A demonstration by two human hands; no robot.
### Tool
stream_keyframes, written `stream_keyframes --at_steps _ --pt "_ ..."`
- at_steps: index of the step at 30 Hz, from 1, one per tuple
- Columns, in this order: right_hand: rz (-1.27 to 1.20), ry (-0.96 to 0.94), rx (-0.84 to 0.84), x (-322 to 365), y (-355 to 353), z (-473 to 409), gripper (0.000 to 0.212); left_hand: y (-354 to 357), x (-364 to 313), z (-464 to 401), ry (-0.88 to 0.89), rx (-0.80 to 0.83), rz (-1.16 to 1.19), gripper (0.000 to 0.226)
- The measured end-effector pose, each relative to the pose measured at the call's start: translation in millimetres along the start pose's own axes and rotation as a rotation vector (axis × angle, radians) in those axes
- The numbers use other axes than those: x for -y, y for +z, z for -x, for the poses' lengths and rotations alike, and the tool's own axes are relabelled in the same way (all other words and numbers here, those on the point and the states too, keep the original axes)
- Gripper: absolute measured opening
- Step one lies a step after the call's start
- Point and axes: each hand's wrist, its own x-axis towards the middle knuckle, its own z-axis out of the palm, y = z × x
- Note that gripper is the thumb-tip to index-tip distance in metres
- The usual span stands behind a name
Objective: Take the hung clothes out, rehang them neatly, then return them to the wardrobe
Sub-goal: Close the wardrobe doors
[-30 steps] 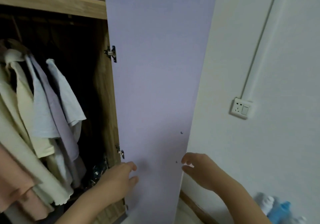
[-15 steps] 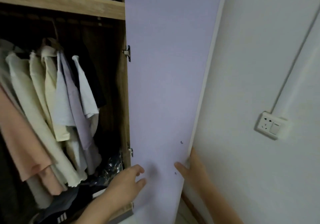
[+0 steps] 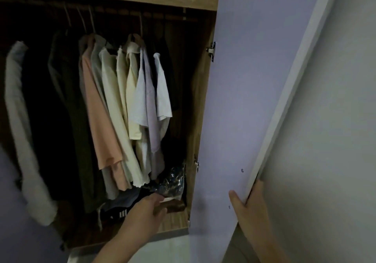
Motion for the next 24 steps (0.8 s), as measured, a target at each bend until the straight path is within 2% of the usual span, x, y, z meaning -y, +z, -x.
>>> stream_keyframes --at_steps 13,17,21,24 --pt "0.043 -0.044 0.120 62.0 133.5 40.9 0.044 -78.4 94.1 6.0 -0.042 -0.045 -0.023 0.038" --pt "0.110 -0.066 0.134 79.5 177.7 37.8 0.044 -108.6 131.2 -1.7 -0.082 -0.053 0.001 0.034" --pt "0.201 -0.170 0.120 95.1 218.4 32.4 0.042 -132.9 167.2 -9.1 -0.077 -0.058 -0.014 0.023" --pt "0.259 -0.196 0.110 105.4 246.6 23.6 0.041 -143.2 187.2 -13.1 -0.097 -0.054 -0.021 0.033"
